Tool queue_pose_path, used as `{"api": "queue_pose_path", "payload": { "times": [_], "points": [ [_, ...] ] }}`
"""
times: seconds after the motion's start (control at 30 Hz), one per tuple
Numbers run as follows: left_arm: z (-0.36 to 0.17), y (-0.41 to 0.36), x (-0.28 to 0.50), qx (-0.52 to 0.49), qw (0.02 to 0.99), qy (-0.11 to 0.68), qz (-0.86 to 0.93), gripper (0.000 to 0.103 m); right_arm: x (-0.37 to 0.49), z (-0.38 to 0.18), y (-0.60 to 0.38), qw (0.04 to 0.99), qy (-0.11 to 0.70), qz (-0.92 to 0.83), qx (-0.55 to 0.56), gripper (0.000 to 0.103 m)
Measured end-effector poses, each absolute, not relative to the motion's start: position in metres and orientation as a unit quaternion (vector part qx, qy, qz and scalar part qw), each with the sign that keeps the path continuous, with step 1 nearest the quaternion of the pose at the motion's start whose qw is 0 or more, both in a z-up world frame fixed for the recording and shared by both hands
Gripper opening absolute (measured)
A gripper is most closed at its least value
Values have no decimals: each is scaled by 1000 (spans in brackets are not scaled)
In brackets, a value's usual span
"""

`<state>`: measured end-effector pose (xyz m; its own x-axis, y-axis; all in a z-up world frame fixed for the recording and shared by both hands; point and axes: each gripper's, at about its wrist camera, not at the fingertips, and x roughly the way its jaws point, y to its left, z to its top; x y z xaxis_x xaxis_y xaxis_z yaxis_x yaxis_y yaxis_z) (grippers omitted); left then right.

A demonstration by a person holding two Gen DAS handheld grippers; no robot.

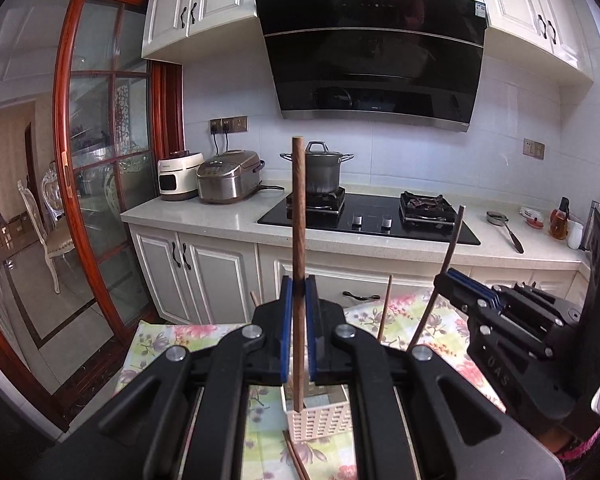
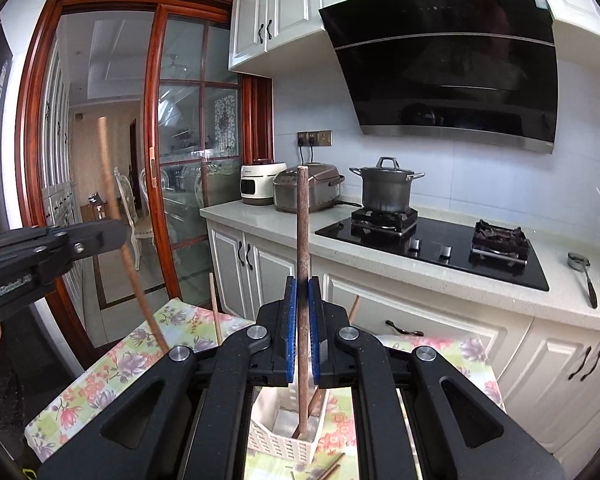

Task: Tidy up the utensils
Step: 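Lift both chopsticks upright and carry them above the white caddy, then drop the chopsticks into the caddy by opening both tools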

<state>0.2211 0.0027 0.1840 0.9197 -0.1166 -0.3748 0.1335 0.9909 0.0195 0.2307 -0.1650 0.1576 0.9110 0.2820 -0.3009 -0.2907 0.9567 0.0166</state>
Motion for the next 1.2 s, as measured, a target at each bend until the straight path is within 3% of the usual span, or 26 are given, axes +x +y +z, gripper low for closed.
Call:
{"api": "queue_pose_path", "payload": {
  "times": [0.2,0.5,0.6,0.63,0.67,0.73,0.87,0.93,1.03,1.2],
  "points": [
    [172,0,245,8,977,204,-68,6,240,153,-160,976,158,150,-9,6],
    [100,10,295,-33,953,291,-78,6,281,101,-151,957,238,167,13,6],
    [77,15,304,-36,945,317,-74,7,292,85,-151,952,258,165,18,13],
    [69,17,306,-34,944,321,-67,12,296,80,-152,951,263,161,17,20],
    [64,18,307,-31,944,323,-61,16,298,75,-152,950,266,160,19,36],
    [56,23,304,-28,946,318,-46,40,298,68,-157,949,268,161,30,53],
    [49,34,287,-10,956,294,-10,54,289,54,-167,953,269,140,23,53],
    [45,39,276,-3,960,281,13,69,283,45,-175,951,277,137,34,53],
    [37,45,257,2,963,266,34,81,271,28,-185,947,290,129,42,53],
    [12,46,233,21,961,270,53,88,254,-1,-194,941,314,121,45,52]
  ]
}}
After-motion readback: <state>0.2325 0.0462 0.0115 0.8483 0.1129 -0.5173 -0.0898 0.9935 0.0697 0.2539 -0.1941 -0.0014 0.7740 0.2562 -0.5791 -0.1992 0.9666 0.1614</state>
